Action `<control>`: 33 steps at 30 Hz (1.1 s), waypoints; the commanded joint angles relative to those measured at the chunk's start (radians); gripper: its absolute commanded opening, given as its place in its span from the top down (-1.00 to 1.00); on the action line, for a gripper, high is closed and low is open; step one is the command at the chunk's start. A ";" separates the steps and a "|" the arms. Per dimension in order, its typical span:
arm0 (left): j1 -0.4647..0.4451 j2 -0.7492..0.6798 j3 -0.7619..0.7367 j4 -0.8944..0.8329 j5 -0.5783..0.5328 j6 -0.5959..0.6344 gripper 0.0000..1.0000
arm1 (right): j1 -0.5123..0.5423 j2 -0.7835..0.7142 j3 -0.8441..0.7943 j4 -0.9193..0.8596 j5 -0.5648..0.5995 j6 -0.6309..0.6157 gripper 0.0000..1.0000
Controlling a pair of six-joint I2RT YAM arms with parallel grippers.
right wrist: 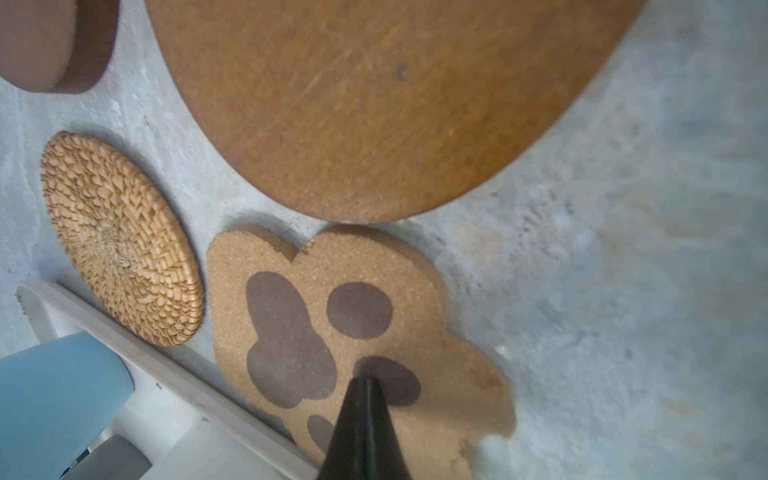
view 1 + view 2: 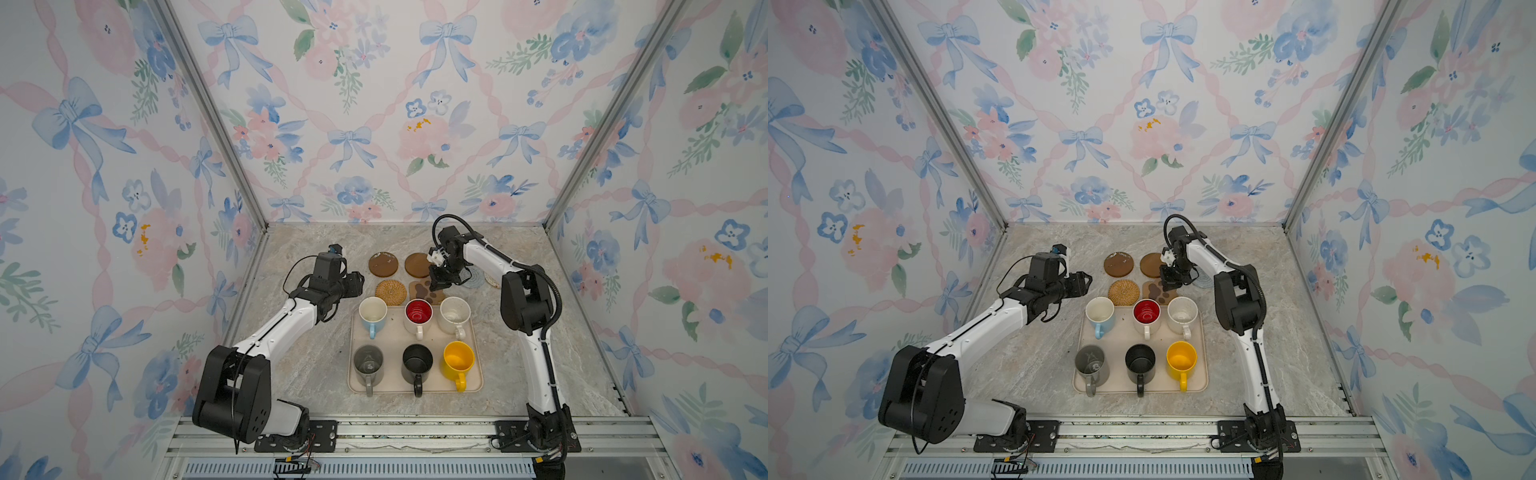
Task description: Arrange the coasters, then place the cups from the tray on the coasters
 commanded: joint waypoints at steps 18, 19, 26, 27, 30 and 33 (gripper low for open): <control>-0.008 -0.002 0.004 -0.004 0.004 -0.008 -0.21 | -0.091 0.119 0.082 -0.035 0.178 0.067 1.00; -0.008 -0.002 0.003 -0.005 0.003 -0.008 -0.21 | -0.095 0.125 0.092 -0.037 0.178 0.069 1.00; -0.008 -0.004 0.004 -0.004 0.002 -0.009 -0.22 | -0.116 0.164 0.157 -0.040 0.190 0.081 1.00; -0.008 -0.003 0.005 -0.004 0.001 -0.007 -0.22 | -0.119 0.170 0.167 -0.039 0.192 0.084 1.00; -0.008 -0.002 0.006 -0.004 0.003 -0.007 -0.22 | -0.130 0.188 0.194 -0.040 0.187 0.092 1.00; -0.008 -0.002 0.010 -0.005 0.004 -0.005 -0.22 | -0.135 0.205 0.217 -0.034 0.184 0.098 1.00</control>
